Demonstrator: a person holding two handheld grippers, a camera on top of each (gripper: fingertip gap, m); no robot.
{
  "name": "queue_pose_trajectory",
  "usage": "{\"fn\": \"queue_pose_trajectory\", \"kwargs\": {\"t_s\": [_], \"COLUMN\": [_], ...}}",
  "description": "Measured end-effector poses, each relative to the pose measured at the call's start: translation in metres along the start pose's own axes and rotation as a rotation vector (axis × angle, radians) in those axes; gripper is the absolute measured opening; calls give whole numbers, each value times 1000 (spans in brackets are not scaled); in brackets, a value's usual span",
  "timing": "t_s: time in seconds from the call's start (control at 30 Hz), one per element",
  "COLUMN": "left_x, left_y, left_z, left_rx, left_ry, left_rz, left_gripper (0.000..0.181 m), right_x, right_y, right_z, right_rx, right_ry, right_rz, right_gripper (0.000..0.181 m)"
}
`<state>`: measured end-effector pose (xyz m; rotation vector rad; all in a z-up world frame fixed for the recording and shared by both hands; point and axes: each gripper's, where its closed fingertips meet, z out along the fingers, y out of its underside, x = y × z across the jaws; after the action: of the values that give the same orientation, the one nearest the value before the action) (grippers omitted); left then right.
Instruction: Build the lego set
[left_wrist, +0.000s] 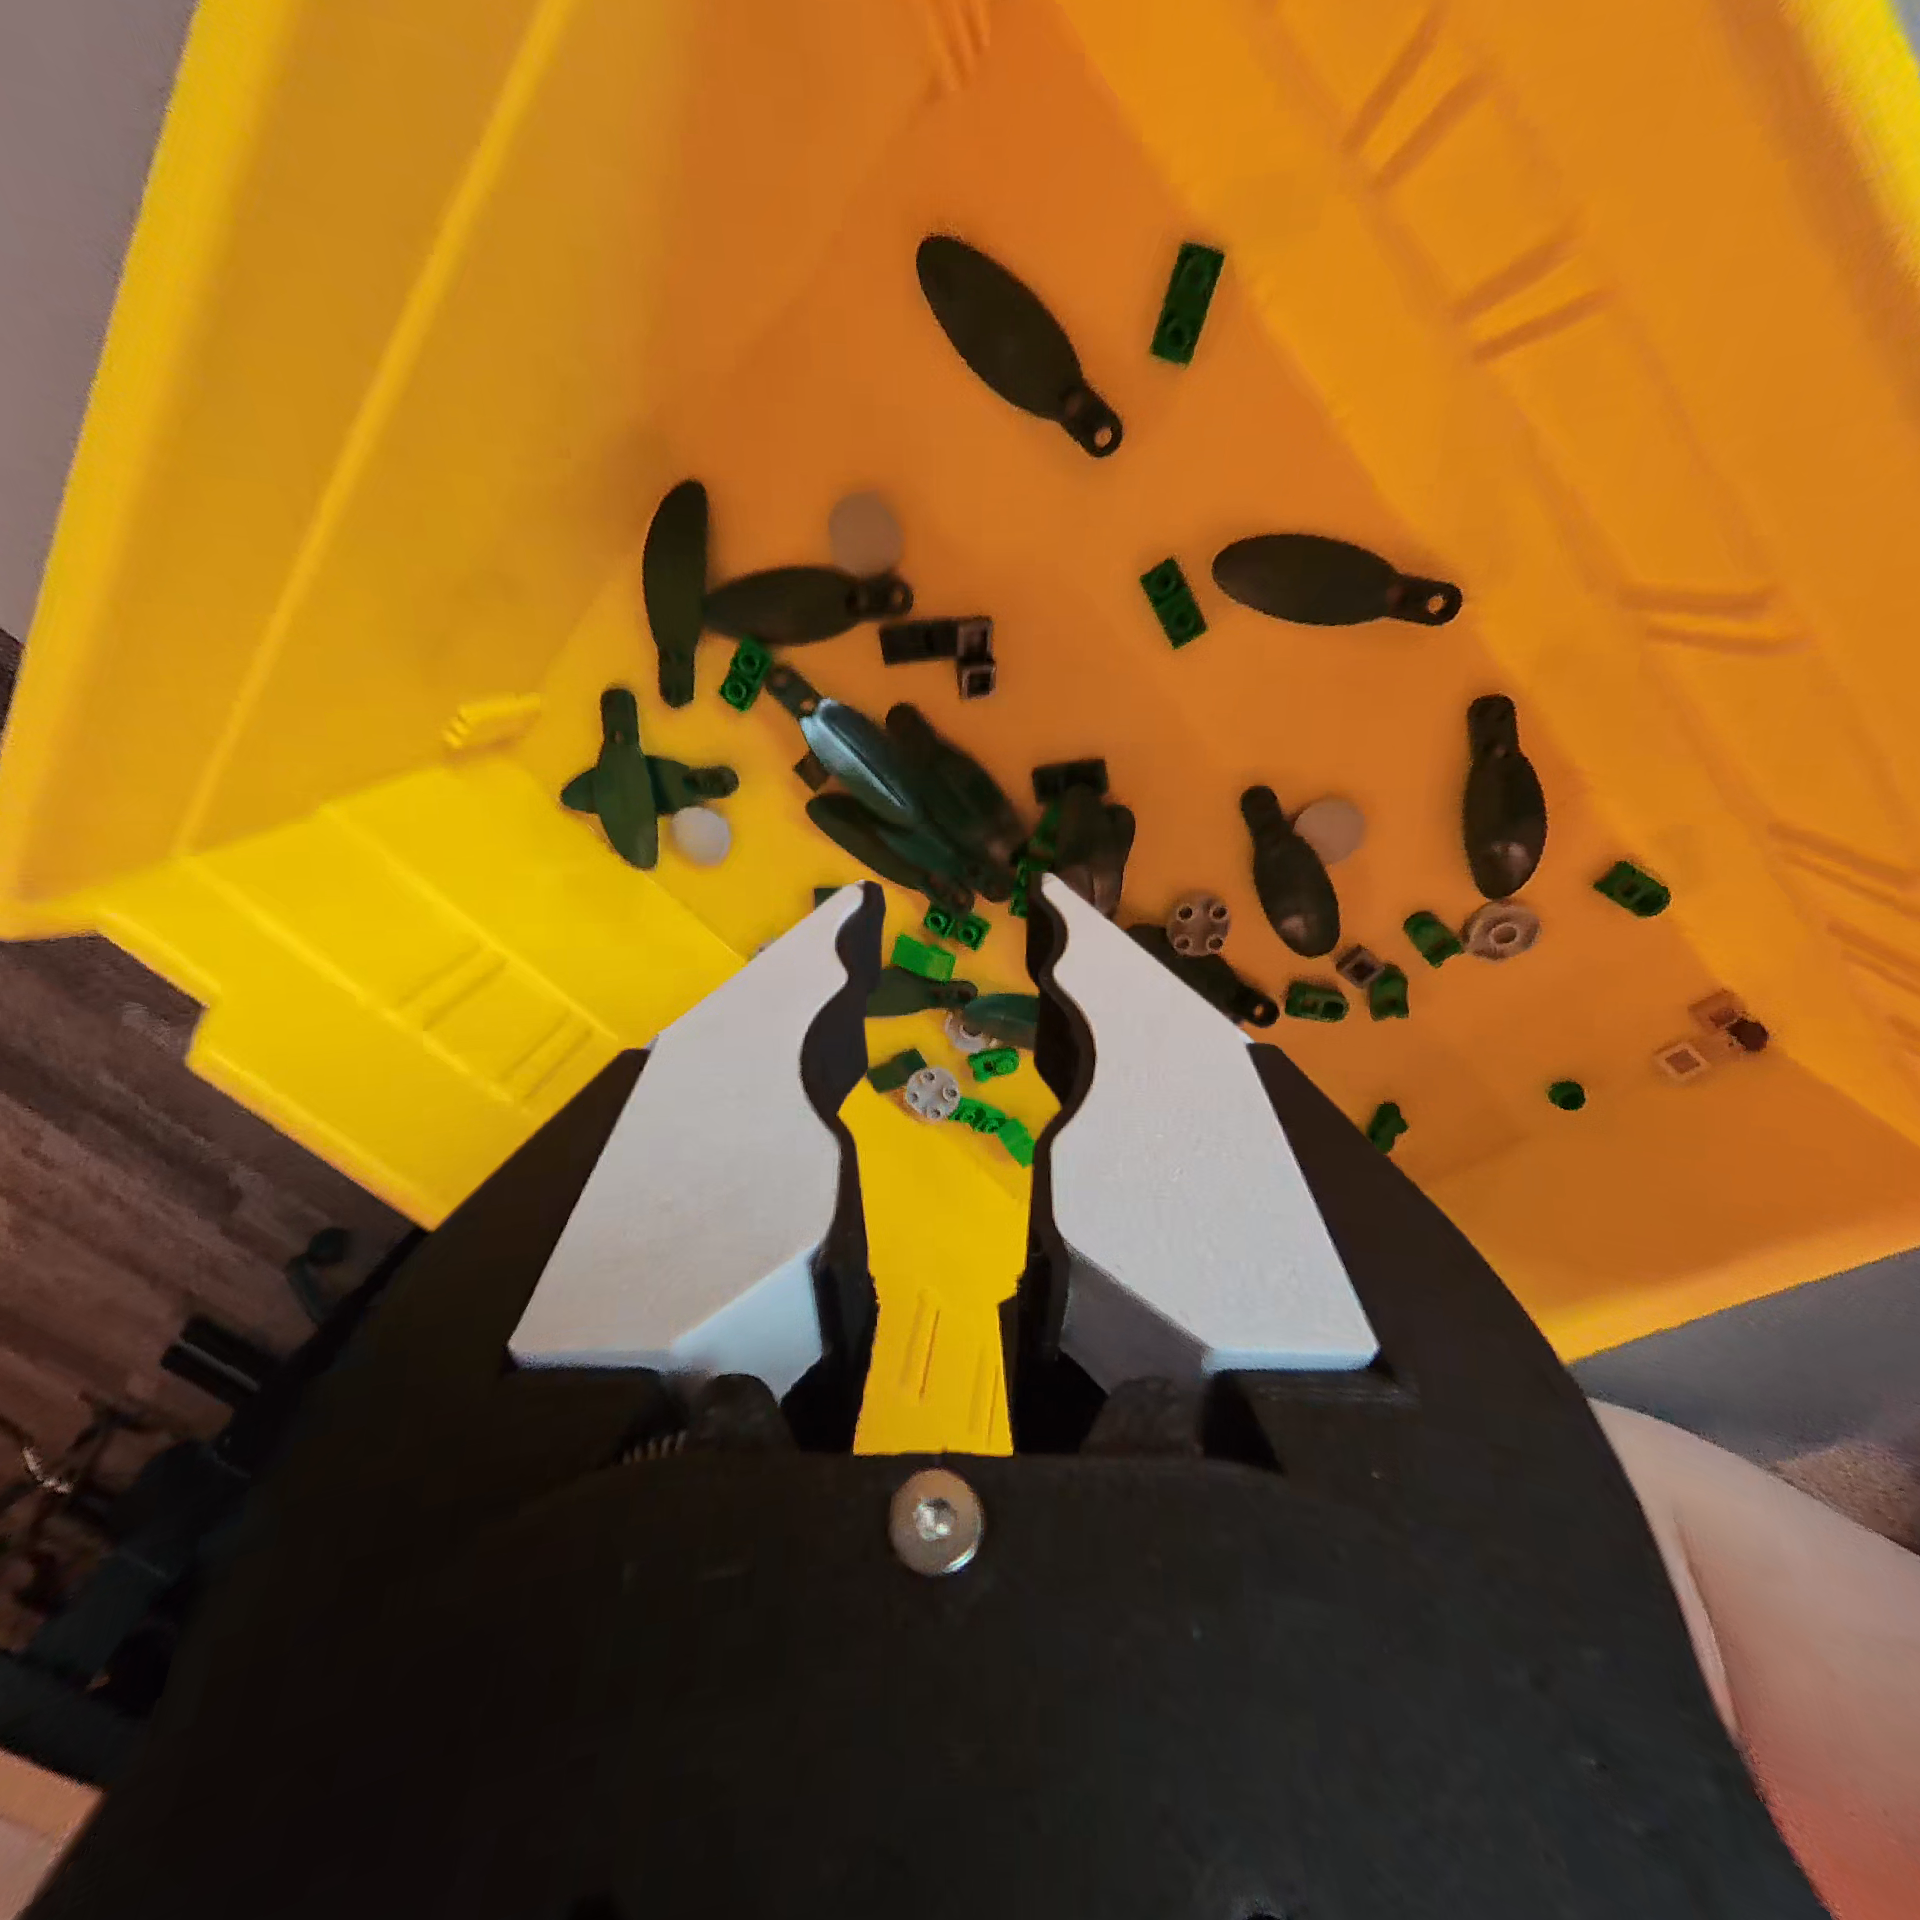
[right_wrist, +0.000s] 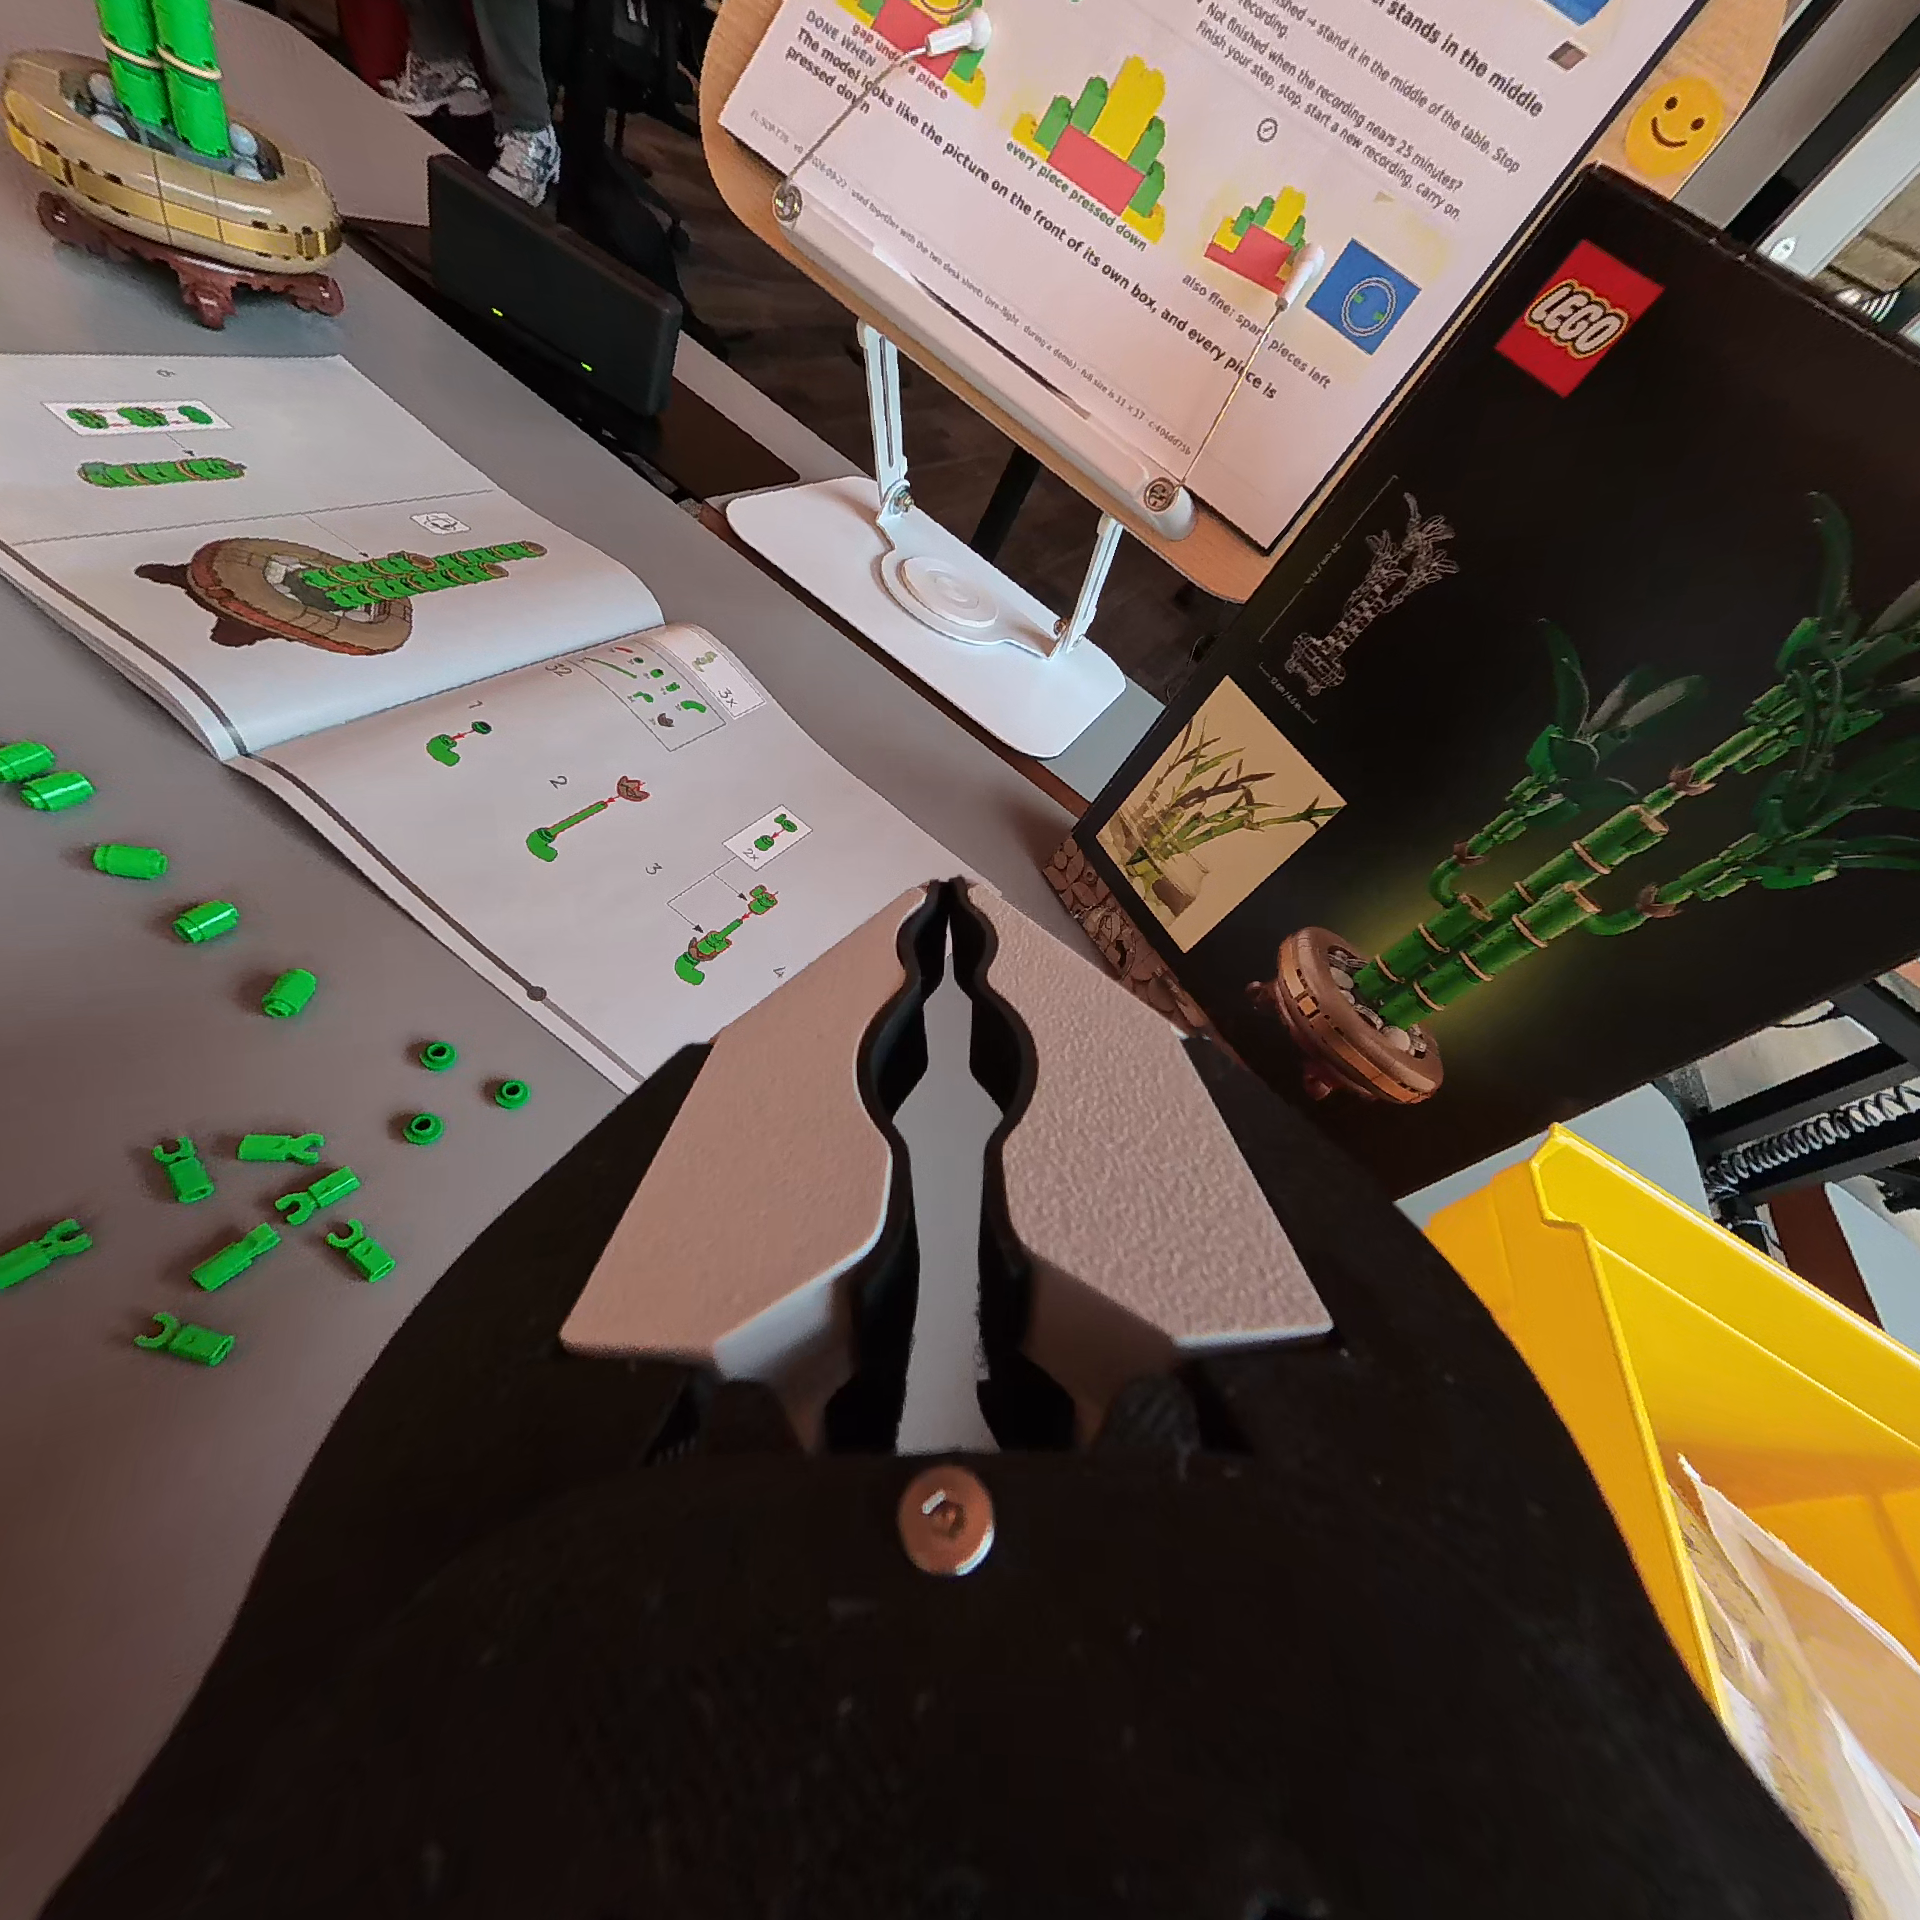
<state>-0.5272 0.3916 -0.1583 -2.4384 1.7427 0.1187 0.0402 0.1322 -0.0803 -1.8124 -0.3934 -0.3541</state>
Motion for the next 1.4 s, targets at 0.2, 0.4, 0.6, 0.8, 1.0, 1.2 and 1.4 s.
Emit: {"fn": "queue_pose_trajectory", "kwargs": {"t_s": [0.2,0.4,0.6,0.8,1.0,1.2,1.4], "left_x": [20,37,38,38,40,43,62], "left_y": [3,8,14,21,20,6,-12], "left_z": [17,26,32,35,35,26,19], "left_rx": [-77,-131,-184,-236,-239,-162,-69], "left_ry": [111,210,189,184,179,169,227], "left_rz": [35,47,84,91,109,148,225], "left_gripper": [13,17,20,12,7,0,0], "right_x": [-1,-2,-5,-6,-6,-7,-9], "right_y": [3,5,7,7,8,10,12], "right_z": [2,5,7,8,8,9,10], "right_rx": [-16,-29,-43,-50,-53,-60,-72], "right_ry": [-5,-11,-19,-21,-21,-27,-31], "right_rz": [-13,-18,-25,-34,-36,-36,-46], "right_gripper": [0,0,0,0,0,0,0]}}
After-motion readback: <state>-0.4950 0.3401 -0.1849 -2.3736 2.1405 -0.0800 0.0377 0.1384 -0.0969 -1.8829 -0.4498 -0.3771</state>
